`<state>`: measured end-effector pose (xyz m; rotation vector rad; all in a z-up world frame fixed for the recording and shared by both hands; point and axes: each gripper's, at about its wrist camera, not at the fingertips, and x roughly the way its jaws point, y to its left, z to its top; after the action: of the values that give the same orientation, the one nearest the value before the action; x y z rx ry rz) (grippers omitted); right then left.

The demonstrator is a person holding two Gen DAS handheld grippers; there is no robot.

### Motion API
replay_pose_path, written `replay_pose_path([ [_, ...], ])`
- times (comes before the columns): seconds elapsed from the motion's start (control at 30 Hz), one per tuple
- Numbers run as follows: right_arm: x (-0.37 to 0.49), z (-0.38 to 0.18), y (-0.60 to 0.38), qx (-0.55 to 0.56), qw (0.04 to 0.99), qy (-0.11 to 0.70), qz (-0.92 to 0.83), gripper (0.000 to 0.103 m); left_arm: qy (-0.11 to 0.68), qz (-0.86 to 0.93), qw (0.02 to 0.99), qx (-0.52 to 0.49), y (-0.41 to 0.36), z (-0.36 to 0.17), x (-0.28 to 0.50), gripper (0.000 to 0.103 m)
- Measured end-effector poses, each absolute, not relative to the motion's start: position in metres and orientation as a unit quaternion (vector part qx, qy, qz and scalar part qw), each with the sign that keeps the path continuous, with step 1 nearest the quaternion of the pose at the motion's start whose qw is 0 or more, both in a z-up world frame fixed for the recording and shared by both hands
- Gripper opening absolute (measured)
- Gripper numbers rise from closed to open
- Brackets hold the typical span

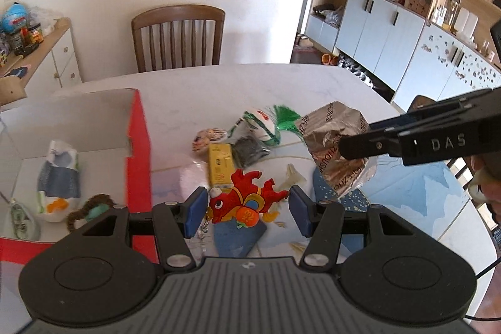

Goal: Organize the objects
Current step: 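Carry the foil bag and dragon keychain into the red box and release both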

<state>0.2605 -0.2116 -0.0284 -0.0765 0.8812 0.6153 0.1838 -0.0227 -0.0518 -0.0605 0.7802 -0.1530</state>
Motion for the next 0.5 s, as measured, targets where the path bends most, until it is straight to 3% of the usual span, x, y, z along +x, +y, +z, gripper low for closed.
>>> replay_pose_path([
  [0.5,0.238,-0.009,-0.138,-0.051,0.855,0.402,0.323,0.039,0.372,-0.039,0.926,-0.043,0.064,-0.024,0.168,0.056],
])
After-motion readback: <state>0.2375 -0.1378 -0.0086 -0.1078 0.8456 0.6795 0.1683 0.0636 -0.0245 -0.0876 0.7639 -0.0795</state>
